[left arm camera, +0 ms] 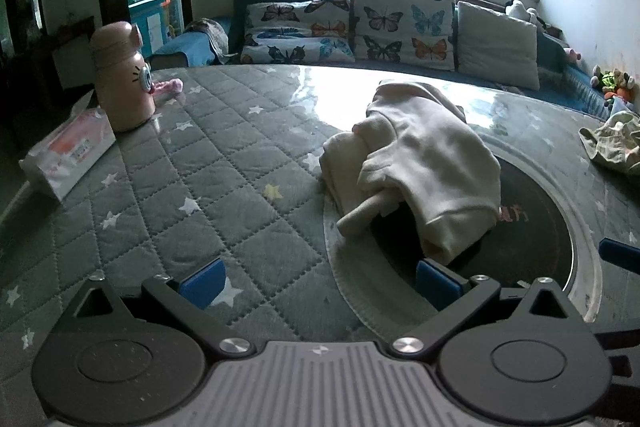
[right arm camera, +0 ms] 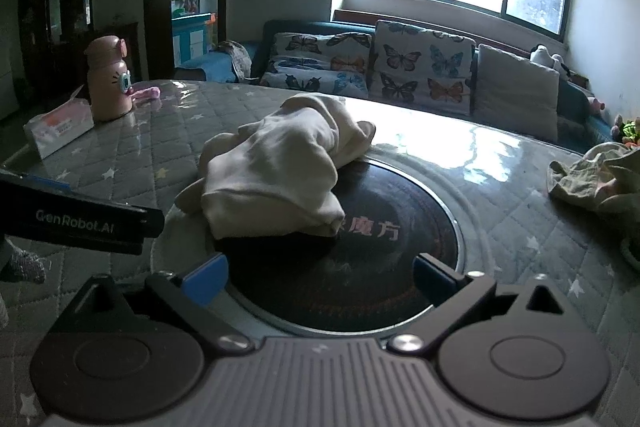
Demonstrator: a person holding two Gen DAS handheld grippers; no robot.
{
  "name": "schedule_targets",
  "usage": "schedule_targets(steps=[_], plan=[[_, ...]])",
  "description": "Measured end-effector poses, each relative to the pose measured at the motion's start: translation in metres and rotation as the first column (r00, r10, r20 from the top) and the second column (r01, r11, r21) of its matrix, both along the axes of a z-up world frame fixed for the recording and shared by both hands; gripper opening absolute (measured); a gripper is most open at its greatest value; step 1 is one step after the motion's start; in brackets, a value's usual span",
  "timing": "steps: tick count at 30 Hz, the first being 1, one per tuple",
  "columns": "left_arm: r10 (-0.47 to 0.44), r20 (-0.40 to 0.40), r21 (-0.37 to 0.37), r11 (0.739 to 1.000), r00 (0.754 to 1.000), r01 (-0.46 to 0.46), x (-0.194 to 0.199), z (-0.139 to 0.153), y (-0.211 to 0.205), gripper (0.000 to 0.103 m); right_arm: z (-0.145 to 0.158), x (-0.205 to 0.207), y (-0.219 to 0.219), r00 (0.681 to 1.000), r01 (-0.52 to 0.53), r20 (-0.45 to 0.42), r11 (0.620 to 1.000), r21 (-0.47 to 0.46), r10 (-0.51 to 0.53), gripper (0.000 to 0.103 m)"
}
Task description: Fold clothes
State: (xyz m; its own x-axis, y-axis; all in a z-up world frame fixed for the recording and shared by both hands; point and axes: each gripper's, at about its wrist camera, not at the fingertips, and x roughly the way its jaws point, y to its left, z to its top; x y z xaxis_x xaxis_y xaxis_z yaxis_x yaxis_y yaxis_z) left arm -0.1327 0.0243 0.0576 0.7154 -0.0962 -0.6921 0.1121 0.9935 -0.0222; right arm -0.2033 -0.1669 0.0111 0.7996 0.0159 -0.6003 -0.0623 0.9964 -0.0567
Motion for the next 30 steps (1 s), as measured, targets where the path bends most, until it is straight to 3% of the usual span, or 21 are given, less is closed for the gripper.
schedule_targets(steps=[4,13,22,26,30], plan=[[-0.008,0.001,-0.010,1.000,1.000,0.008,0.005,0.002,0.000,0.100,0.004,0.009,-0.006,1.000,0.011,-0.002,1.000,0.004,-0.011,0.099],[-0.055,-0.021,-0.071,0.996,0.998,0.054,0.022,0.004,-0.007,0.079,0.020,0.042,-0.016,1.000,0.000,0.014,1.000,-0.031,0.001,0.093],[-0.080,-0.063,-0.086,0.993,0.995,0.075,0.047,0.000,-0.019,0.059,0.022,0.085,-0.019,0.998,-0.053,-0.019,0.998,-0.019,0.053,0.079],[-0.097,-0.097,-0.120,0.989,0.991,0.085,0.057,-0.004,-0.020,0.047,0.024,0.116,-0.018,0.996,-0.085,-0.031,0.996,-0.001,0.085,0.069],[-0.114,-0.132,-0.196,0.977,0.985,0.087,0.067,-0.005,-0.017,0.033,0.027,0.149,-0.017,0.994,-0.100,-0.034,0.995,0.010,0.100,0.067]])
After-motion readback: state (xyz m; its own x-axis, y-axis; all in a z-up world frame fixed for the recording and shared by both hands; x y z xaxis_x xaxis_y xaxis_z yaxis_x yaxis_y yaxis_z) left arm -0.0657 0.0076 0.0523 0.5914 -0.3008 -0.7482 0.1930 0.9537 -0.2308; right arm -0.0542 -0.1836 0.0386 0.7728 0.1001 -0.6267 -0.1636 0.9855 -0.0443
